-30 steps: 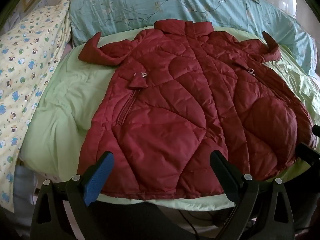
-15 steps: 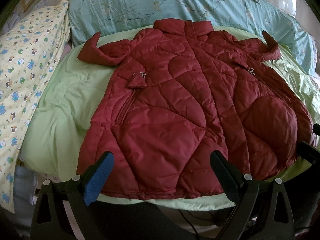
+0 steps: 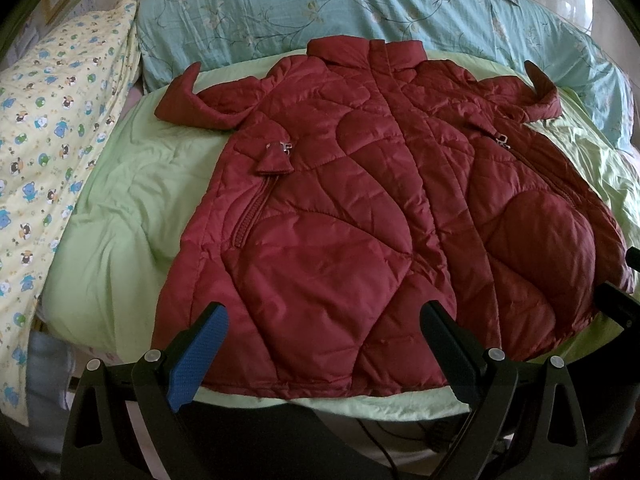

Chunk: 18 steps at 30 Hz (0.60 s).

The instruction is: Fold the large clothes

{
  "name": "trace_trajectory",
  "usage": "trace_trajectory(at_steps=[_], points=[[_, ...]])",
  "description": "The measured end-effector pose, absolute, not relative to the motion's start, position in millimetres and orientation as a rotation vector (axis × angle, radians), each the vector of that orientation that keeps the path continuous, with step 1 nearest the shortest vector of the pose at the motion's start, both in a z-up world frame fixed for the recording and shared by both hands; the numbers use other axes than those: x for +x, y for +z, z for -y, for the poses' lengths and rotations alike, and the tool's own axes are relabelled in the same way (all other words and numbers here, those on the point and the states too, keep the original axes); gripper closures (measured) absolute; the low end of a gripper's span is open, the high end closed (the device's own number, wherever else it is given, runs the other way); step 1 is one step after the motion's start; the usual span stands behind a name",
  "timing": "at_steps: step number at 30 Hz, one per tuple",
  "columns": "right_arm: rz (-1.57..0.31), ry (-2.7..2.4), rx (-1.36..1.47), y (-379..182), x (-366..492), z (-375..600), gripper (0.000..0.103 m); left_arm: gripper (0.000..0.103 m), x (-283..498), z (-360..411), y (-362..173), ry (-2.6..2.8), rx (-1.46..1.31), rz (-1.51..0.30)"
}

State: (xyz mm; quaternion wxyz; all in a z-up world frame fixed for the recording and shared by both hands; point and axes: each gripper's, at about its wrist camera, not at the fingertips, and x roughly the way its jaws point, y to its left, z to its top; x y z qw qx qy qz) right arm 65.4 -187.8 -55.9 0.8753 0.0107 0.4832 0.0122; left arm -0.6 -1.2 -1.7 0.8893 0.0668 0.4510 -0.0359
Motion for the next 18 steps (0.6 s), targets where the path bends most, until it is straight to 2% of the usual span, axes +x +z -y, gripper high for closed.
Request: trace_trajectory(at_steps=[18], points=[[-0.996,0.032,0.084,-62,75,195,0.000,0.005,14,3,-14,-0.094,0.111,-0.933]])
